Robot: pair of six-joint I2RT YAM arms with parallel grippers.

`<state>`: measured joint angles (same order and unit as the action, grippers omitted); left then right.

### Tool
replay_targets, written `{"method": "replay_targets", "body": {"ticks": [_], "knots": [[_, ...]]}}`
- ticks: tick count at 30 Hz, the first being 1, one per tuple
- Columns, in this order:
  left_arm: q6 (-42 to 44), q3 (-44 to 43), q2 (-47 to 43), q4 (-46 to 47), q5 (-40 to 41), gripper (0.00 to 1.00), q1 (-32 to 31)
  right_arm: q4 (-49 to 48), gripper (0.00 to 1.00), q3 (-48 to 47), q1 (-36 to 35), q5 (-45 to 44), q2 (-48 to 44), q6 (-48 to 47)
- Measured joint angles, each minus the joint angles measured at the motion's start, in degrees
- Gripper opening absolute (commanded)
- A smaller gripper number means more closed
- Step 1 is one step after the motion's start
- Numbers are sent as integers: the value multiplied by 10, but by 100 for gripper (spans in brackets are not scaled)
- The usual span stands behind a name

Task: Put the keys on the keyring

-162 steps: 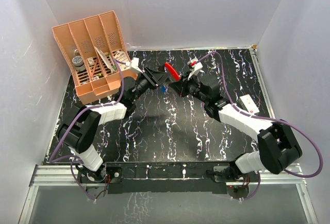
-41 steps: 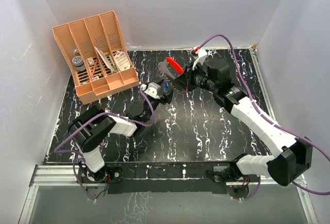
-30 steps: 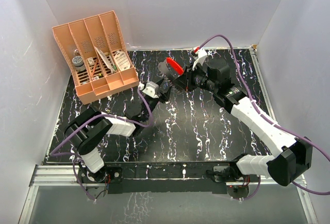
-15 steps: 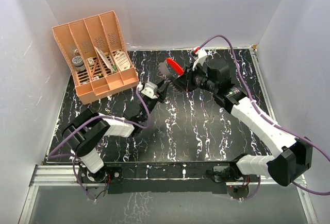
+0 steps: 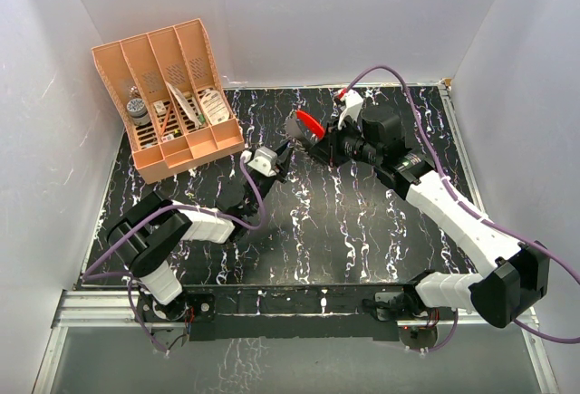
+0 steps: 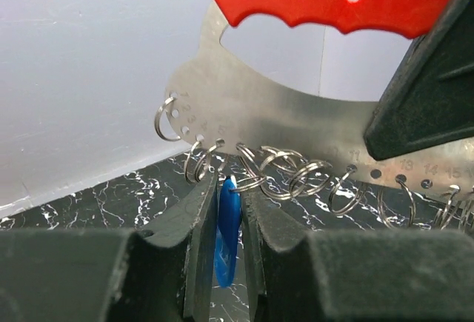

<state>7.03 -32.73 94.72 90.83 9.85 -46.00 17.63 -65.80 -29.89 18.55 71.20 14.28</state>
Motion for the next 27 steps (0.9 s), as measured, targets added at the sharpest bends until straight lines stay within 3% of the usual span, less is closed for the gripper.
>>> {"method": "replay_targets", "body": {"ticks": [12, 27], "knots": [[29, 4, 0, 0, -5, 17, -3, 65, 0, -27, 0, -10, 6, -38], [29, 11, -5, -6, -13, 17, -3, 152, 0, -108, 0, -5, 77, -89]]}}
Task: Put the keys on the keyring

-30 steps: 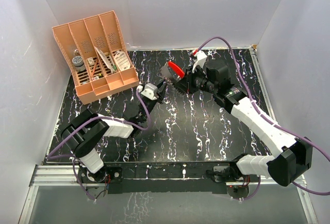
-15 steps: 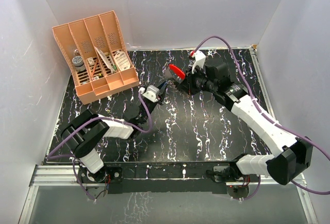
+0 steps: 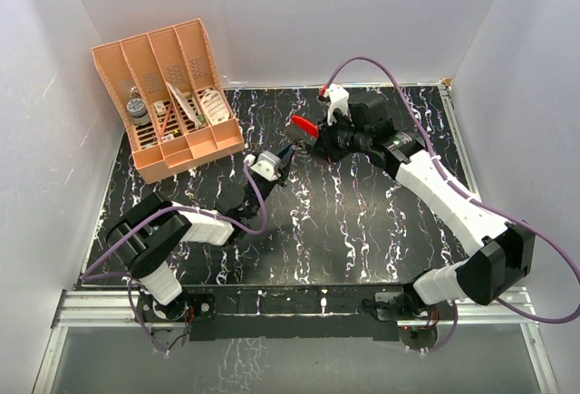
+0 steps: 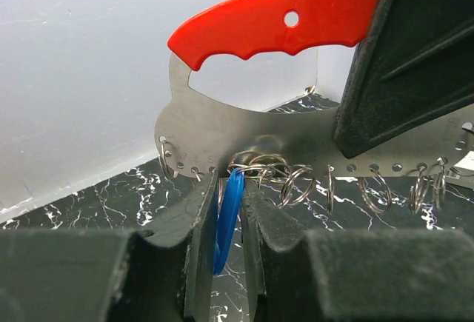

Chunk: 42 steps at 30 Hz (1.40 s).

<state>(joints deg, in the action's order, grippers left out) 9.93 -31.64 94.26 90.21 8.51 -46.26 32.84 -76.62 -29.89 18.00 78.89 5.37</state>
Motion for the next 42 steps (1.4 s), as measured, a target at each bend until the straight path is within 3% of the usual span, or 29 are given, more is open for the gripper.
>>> {"method": "replay_targets", "body": {"ticks": [24, 42], "knots": [[5, 0, -2, -40, -2, 17, 0, 122, 0, -118, -28, -33, 82, -75], [-7, -10, -2, -80, -5, 17, 3, 131, 0, -135, -51, -66, 98, -83]]}}
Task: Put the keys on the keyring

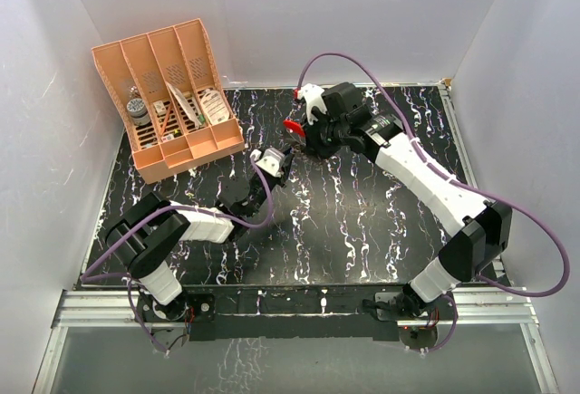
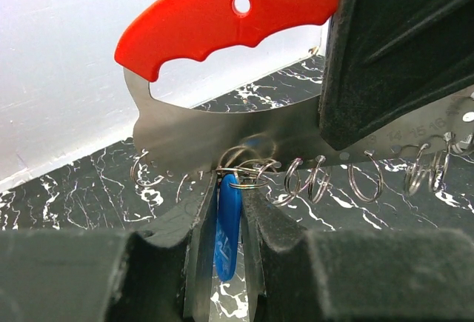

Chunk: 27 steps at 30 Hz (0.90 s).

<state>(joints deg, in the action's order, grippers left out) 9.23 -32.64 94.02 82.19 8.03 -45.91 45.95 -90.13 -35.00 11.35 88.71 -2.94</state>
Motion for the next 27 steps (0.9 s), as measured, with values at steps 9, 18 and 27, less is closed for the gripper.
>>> {"method": "replay_targets", "body": {"ticks": [9, 18, 27], "knots": [[-13, -4, 0, -21, 0, 18, 4, 5, 0, -16, -10, -15, 19, 0], [-26, -4, 0, -47, 1, 17, 8, 6, 0, -21, -11, -14, 37, 0], [-40, -4, -11, -70, 12, 19, 9, 11, 0, -36, -10, -4, 48, 7]]}}
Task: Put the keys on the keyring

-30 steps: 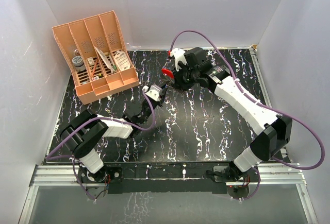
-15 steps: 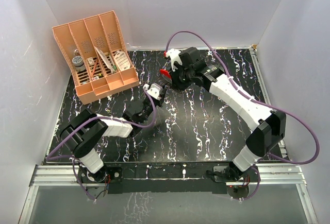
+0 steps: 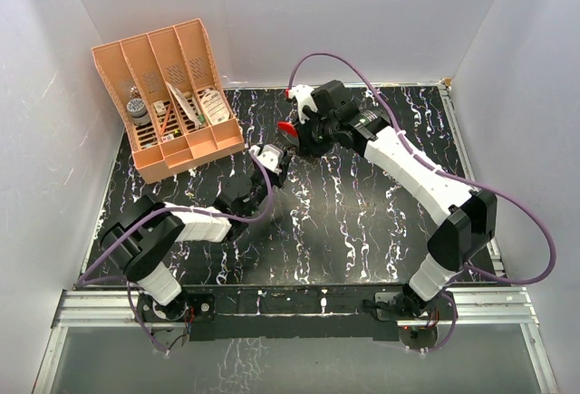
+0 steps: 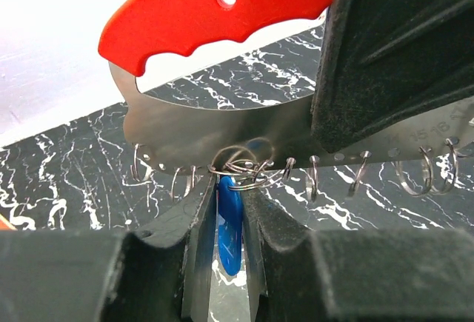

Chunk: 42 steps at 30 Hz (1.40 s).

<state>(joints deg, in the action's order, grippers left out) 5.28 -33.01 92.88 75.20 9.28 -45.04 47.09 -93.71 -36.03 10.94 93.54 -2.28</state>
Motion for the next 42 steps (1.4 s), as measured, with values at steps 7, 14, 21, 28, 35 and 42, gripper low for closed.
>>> {"method": "replay_targets", "body": {"ticks": [7, 14, 21, 28, 35, 42], "knots": [[0, -9, -62, -110, 9, 20, 2, 42, 0, -70, 1, 26, 44, 25], [-5, -59, -101, -274, -15, 23, 12, 56, 0, -77, 5, 32, 49, 56], [-30, -114, -130, -423, -95, 25, 68, 31, 0, -76, 6, 48, 54, 75], [-29, -143, -132, -507, -138, 29, 89, 5, 0, -49, 6, 59, 55, 82], [-29, -196, -130, -582, -159, 29, 90, -5, 0, -18, 20, 85, 55, 94], [-30, -257, -130, -575, -163, 29, 90, -11, 0, -1, 35, 150, 68, 115]]}}
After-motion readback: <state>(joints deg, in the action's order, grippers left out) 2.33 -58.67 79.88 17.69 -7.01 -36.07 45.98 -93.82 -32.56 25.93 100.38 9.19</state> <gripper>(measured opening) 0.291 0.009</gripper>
